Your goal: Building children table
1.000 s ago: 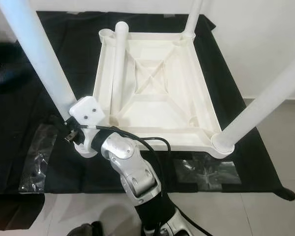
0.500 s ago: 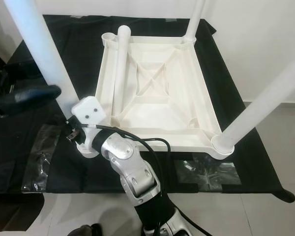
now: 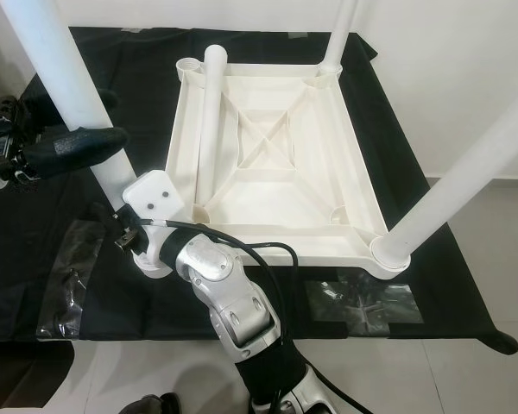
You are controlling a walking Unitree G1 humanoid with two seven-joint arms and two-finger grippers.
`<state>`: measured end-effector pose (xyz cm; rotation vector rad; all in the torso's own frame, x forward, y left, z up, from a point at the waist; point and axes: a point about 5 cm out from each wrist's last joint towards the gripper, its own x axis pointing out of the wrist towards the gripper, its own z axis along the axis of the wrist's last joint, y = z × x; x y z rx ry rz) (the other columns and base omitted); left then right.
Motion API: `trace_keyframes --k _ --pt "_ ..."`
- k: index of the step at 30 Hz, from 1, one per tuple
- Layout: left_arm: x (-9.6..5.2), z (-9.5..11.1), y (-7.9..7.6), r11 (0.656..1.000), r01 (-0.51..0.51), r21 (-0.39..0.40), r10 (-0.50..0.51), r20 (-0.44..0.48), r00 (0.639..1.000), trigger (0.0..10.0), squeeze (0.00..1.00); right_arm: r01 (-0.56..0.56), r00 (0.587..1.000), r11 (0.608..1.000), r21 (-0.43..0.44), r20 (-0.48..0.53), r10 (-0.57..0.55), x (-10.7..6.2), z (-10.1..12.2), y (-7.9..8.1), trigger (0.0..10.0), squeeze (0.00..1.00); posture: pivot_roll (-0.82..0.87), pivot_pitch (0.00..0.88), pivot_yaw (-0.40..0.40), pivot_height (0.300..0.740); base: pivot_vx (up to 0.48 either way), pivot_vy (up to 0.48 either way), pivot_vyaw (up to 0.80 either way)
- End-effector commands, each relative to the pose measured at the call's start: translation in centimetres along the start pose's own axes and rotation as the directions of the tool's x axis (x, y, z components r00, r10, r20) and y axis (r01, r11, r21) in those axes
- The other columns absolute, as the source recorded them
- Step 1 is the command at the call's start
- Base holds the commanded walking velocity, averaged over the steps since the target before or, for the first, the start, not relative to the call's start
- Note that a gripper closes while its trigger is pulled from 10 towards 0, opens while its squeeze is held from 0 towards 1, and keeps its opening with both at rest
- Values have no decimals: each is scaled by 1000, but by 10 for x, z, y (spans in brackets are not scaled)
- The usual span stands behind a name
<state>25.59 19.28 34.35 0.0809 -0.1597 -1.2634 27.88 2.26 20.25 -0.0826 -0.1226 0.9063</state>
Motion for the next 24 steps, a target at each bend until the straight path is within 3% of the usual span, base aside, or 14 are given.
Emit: trace_keyframes --k 1,8,9,11,13,15,18,19,20,21,22,23,24 --pt "1 7 -7 999 45 13 -45 -7 999 0 0 -21 980 993 115 -192 43 -3 -46 9 10000 0 86 190 -5 740 0 0 0" --pt "2 3 -14 997 78 0 -78 -34 996 0 0 -74 986 994 81 -140 85 -5 -38 -2 10000 0 87 188 -2 740 0 0 0" --pt "3 3 -14 996 84 0 -84 -37 996 0 0 -114 987 991 65 -110 120 -5 -33 -6 10000 1000 89 188 -1 740 0 0 0" --pt "3 3 -14 996 84 0 -84 -37 996 0 0 -114 987 991 65 -110 120 -5 -33 -6 10000 1000 89 188 -1 740 0 0 0" --pt "4 4 -14 996 88 4 -88 -37 995 0 0 -222 974 975 11 -44 222 -6 -18 -26 10000 1000 92 187 2 740 0 0 0" --pt "4 4 -14 996 88 4 -88 -37 995 0 0 -222 974 975 11 -44 222 -6 -18 -26 10000 1000 92 187 2 740 0 0 0" --pt "5 5 -15 995 95 2 -95 -37 995 0 0 -347 936 930 -124 11 351 -8 15 -70 10000 1000 93 188 5 740 0 0 0" --pt "5 5 -15 995 95 2 -95 -37 995 0 0 -347 936 930 -124 11 351 -8 15 -70 10000 1000 93 188 5 740 0 0 0" --pt "6 4 -16 995 102 -3 -102 -37 994 0 0 -416 904 881 -225 4 428 -10 39 -91 10000 1000 88 188 9 740 0 0 0" --pt "6 4 -16 995 102 -3 -102 -37 994 0 0 -416 904 881 -225 4 428 -10 39 -91 10000 1000 88 188 9 740 0 0 0" --pt "6 3 -17 994 106 -6 -106 -38 994 0 0 -440 891 862 -251 -1 455 -9 47 -96 10000 902 87 188 13 740 0 0 0" --pt "6 3 -17 994 109 -8 -109 -39 993 0 0 -459 880 847 -268 -5 476 -9 52 -99 10000 82 87 188 13 740 0 0 0" --pt "7 2 -17 994 111 -9 -112 -40 993 0 0 -494 860 825 -275 -15 510 -9 58 -101 10000 0 86 187 14 740 0 0 0"
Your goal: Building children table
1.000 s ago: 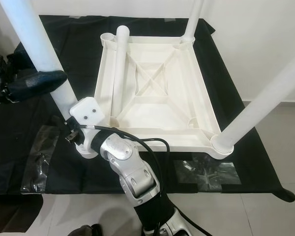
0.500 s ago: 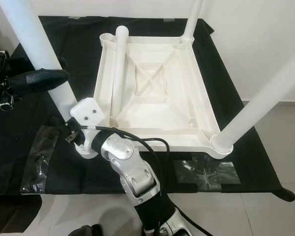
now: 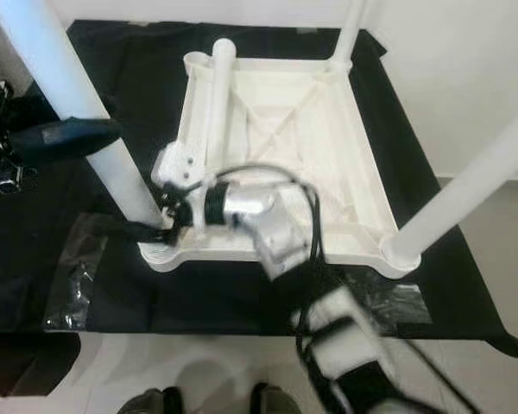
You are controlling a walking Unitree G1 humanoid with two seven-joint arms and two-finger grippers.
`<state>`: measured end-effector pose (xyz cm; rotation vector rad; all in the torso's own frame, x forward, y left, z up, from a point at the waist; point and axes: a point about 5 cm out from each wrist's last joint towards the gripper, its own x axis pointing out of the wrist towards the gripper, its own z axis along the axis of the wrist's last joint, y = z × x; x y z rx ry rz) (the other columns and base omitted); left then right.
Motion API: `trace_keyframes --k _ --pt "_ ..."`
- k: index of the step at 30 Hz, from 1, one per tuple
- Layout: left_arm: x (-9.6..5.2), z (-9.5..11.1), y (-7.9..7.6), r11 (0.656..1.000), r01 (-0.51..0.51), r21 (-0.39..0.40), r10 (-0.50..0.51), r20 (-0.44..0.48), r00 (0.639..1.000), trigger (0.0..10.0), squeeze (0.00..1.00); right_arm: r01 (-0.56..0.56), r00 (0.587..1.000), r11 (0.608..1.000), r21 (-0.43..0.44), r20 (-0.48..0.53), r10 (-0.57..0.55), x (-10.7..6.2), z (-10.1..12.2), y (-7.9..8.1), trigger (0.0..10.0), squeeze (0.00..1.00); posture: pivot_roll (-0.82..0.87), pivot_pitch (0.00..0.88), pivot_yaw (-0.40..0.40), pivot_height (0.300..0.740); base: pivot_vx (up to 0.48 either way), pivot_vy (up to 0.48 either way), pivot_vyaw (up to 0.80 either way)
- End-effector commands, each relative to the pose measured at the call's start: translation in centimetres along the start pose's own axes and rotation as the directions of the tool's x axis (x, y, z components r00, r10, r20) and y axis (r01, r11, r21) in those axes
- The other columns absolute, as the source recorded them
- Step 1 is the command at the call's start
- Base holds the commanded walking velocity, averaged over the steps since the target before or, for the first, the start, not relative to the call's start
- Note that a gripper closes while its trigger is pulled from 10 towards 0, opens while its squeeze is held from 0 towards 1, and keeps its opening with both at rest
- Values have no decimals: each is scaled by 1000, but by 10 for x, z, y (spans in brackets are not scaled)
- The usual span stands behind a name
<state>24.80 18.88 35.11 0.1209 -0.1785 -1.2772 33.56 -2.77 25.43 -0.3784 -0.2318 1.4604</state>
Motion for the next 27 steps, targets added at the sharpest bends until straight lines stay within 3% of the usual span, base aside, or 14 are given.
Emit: trace_keyframes --k 1,4,7,11,13,20,27 --pt "5 -6 -10 994 94 -48 -96 -29 995 0 0 48 998 999 -21 43 -47 -17 11 -15 10000 0 86 187 14 740 0 0 0" --pt "5 -7 -10 994 97 -48 -98 -30 995 0 0 10 999 1000 -29 42 -9 -17 13 -17 10000 0 85 186 18 740 0 0 0" --pt "7 -8 -10 993 107 -52 -109 -34 993 0 0 -110 993 993 -31 37 111 -14 19 -19 10000 0 88 186 21 740 0 0 0" --pt "14 -11 -10 987 147 -69 -151 -52 987 0 0 -226 974 973 -47 21 227 -6 21 -20 10000 0 95 183 23 740 0 0 0" --pt "24 -15 -9 978 192 -78 -197 -74 978 0 0 -311 949 949 -47 33 312 -1 23 -19 10000 0 97 183 25 740 0 0 0" --pt "47 -18 0 965 249 -79 -256 -84 963 0 0 -371 928 928 -44 31 372 2 22 -17 10000 0 92 179 31 740 0 0 0" --pt "59 -15 15 974 219 -52 -222 -62 973 0 0 -389 919 920 -39 54 391 3 22 -18 10000 0 81 175 41 740 0 0 0"
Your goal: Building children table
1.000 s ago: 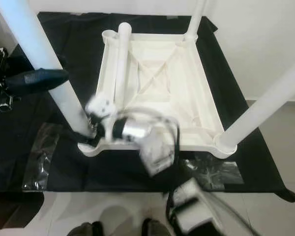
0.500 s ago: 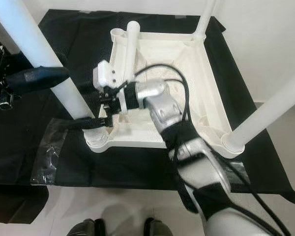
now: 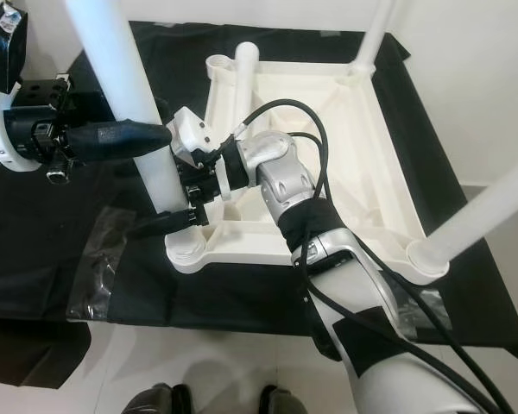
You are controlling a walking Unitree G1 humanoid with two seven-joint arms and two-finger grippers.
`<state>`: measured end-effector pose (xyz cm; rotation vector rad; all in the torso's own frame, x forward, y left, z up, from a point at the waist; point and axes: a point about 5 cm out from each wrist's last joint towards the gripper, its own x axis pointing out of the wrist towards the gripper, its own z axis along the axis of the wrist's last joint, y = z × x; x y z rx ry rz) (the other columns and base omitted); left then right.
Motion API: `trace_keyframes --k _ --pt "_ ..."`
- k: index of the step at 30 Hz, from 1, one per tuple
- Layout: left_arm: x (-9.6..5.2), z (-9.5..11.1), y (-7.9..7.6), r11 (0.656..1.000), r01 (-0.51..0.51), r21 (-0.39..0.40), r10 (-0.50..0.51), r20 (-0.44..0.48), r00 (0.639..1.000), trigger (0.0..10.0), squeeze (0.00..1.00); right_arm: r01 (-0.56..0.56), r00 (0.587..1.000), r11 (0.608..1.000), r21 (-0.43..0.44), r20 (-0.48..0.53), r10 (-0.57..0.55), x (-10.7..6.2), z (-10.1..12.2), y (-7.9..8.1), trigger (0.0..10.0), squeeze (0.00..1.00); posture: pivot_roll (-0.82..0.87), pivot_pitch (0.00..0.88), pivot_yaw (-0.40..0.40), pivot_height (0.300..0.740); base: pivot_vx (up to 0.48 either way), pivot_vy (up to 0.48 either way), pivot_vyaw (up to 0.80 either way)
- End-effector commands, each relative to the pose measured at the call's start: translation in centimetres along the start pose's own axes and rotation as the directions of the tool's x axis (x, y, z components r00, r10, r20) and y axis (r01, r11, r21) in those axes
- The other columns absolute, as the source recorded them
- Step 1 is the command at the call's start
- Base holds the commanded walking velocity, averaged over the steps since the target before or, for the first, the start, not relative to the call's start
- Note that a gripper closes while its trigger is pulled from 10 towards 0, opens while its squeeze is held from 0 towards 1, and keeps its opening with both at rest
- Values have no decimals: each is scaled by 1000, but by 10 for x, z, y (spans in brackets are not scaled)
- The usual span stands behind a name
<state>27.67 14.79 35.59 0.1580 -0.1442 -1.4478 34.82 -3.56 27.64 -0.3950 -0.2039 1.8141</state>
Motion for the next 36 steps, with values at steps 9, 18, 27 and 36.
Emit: trace_keyframes --k 9,18,27,36 --pt "15 -12 6 998 55 -33 -56 -31 998 0 0 -85 996 996 -18 16 85 8 3 -1 0 0 81 171 43 740 0 0 0" --pt "16 -13 6 998 59 -31 -60 -26 998 0 0 -88 996 996 -13 21 88 9 1 0 0 0 80 174 42 740 0 0 0" --pt "14 -8 21 996 -88 -4 88 11 996 10000 153 88 996 996 18 -15 -88 10 -16 -1 0 0 67 181 31 740 0 0 0" --pt "5 0 30 981 -195 -3 195 30 980 10000 0 762 647 604 233 -233 -726 56 -81 65 0 0 91 207 12 740 0 0 0"
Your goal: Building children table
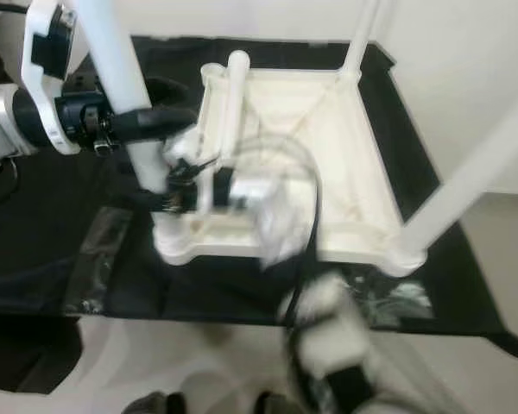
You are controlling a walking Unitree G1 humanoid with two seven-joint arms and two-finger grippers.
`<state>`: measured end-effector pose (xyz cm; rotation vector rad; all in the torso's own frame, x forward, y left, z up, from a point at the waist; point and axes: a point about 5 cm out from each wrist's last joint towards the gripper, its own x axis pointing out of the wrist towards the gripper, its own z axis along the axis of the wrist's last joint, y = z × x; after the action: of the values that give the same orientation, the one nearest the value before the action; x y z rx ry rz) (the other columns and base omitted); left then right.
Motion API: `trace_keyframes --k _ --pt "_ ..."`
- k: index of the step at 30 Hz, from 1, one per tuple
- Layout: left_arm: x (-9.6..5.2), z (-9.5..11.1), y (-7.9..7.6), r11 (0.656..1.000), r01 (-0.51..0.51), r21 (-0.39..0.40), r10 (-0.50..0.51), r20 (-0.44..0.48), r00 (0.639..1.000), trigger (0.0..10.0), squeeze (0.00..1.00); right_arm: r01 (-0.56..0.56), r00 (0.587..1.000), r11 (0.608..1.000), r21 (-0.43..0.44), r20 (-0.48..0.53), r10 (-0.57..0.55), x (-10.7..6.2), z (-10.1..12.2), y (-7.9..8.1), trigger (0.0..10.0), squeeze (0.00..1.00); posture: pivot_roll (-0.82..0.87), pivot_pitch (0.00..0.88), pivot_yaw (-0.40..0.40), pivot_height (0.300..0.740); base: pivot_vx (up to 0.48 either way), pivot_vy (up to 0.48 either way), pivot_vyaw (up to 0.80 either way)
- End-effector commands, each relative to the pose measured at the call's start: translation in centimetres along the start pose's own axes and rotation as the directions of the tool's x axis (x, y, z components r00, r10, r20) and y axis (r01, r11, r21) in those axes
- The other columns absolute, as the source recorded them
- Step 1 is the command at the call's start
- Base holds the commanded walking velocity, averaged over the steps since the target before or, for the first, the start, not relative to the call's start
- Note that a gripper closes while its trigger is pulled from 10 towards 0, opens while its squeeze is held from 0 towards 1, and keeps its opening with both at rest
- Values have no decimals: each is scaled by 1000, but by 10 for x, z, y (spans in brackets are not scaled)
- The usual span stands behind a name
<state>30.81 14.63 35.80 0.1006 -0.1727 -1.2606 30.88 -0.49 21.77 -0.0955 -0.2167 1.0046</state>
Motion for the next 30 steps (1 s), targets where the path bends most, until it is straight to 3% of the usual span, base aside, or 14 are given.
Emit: trace_keyframes --k 1,11,12,20,21,22,23,24,25,27,28,30 --pt "-1 4 0 1000 -7 20 7 -10 1000 10000 0 104 972 992 77 -220 -85 -9 -47 17 0 0 86 209 20 740 0 0 0" --pt "-2 5 1 1000 -19 24 20 -9 1000 10000 0 97 984 993 62 -159 -86 9 -33 7 0 0 82 193 13 740 0 0 0" --pt "-2 5 -1 1000 -11 18 11 -9 1000 0 0 100 984 993 58 -156 -90 10 -31 6 0 0 81 193 15 740 0 0 0" --pt "-5 3 -5 1000 26 0 -26 -20 999 0 0 163 975 986 47 -162 -153 4 -17 12 0 0 79 187 17 740 0 0 0" --pt "-5 2 -6 1000 31 -3 -31 -20 999 0 0 144 981 989 38 -137 -137 4 -12 10 2667 0 77 185 17 740 0 0 0" --pt "-4 2 -6 999 37 -3 -37 -22 999 0 0 71 993 997 32 -100 -68 5 -5 5 10000 0 75 180 18 740 0 0 0" --pt "-4 1 -6 999 41 -3 -41 -23 999 0 0 19 997 1000 24 -74 -18 5 0 1 10000 0 75 180 18 740 0 0 0" --pt "-3 1 -6 999 44 -3 -44 -24 999 0 0 -73 996 997 26 -55 74 4 6 -7 10000 1000 77 176 21 740 0 0 0" --pt "-3 1 -6 999 44 -3 -44 -24 999 0 0 -73 996 997 26 -55 74 4 6 -7 10000 1000 77 176 21 740 0 0 0" --pt "-3 1 -7 999 54 -2 -54 -25 998 0 0 -274 962 962 -18 -13 273 -3 20 -25 10000 1000 76 169 25 740 0 0 0" --pt "-3 1 -7 999 54 -2 -54 -25 998 0 0 -274 962 962 -18 -13 273 -3 20 -25 10000 1000 76 169 25 740 0 0 0" --pt "-2 1 -8 998 63 -2 -63 -27 998 0 0 -412 911 908 -83 -28 411 -11 29 -40 10000 1000 76 168 29 740 0 0 0"
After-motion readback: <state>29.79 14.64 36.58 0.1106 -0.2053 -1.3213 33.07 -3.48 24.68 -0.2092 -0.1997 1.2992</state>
